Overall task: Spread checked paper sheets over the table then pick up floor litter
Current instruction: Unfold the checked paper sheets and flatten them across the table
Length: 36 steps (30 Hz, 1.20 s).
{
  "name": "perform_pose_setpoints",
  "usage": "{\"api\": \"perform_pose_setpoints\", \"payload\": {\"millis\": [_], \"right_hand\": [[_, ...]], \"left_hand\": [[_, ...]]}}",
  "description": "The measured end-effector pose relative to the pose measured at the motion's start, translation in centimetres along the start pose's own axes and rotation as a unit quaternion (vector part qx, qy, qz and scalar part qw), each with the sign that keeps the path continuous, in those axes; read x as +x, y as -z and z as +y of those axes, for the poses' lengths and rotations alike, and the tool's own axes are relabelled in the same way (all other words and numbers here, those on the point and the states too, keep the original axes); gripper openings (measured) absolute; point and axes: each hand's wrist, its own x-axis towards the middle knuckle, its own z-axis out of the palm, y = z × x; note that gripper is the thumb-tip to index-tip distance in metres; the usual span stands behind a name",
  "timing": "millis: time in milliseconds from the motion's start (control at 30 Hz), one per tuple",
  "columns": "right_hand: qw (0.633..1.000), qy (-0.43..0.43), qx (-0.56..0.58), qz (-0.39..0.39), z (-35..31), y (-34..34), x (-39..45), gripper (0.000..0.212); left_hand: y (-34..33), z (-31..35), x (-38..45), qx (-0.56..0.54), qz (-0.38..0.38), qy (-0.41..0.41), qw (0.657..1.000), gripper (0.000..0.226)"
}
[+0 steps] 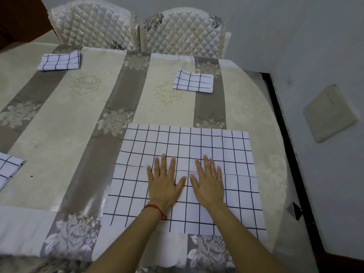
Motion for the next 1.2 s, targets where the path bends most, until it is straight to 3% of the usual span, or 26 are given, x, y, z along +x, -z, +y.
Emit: {"api": "perform_pose_setpoints", "payload": {"millis": [167,267,367,567,633,733,800,833,900,967,1033,1133,1200], "right_hand": [[1.000,-0.003,-0.002,-0.007,0.0,0.1,-0.1,0.059],[1.000,-0.008,0.008,0.018,-0.5,0.3,0.2,0.059],[0.998,0.060,0.006,0.032,-1.4,0.0,0.5,0.054],[0.979,0.195,-0.043,-0.032,1.2,-0.2,2.6,0.053],[0.989,0.141,-0.037,-0.018,4.4,0.9,4.1,0.055],[0.996,-0.089,-0.023,0.015,8.8,3.0,4.9,0.057],[0.985,-0.169,-0.014,0.046,8.4,3.6,4.3,0.057],[0.985,-0.154,-0.007,0.074,6.9,3.4,3.7,0.057],[0.995,-0.036,0.024,0.092,2.8,2.1,1.5,0.056],[0.997,0.069,0.020,0.034,0.1,0.1,-1.1,0.055],[0.999,0.042,0.001,0.009,0.5,-0.9,-2.3,0.056],[0.997,-0.066,0.007,0.045,3.5,-0.4,-2.3,0.057],[0.995,-0.088,0.007,0.056,4.2,-0.2,-2.3,0.057]], "left_hand": [[0.5,0.1,-0.1,0.007,-0.015,0.005,1.000,0.075],[1.0,0.2,-0.5,0.010,0.007,-0.032,0.999,0.073],[0.8,0.2,-1.6,0.020,-0.001,-0.064,0.998,0.071],[0.2,-0.1,-2.2,0.031,-0.030,-0.027,0.999,0.069],[0.2,-0.1,-2.2,0.040,-0.029,-0.033,0.998,0.070],[0.2,-0.2,-2.3,0.040,-0.031,-0.027,0.998,0.071],[0.2,-0.2,-2.3,0.041,-0.030,-0.031,0.998,0.072],[0.1,-0.2,-2.2,0.039,-0.030,-0.030,0.998,0.072],[0.0,-0.1,-2.2,0.028,-0.026,-0.021,0.999,0.072],[-0.1,0.0,-2.2,0.025,-0.025,-0.017,0.999,0.072],[-0.1,-0.1,-2.2,0.030,-0.029,-0.014,0.999,0.073],[0.1,-0.1,-2.0,0.021,-0.023,-0.002,1.000,0.074],[0.2,-0.2,-1.9,-0.008,-0.024,0.042,0.999,0.074]]}}
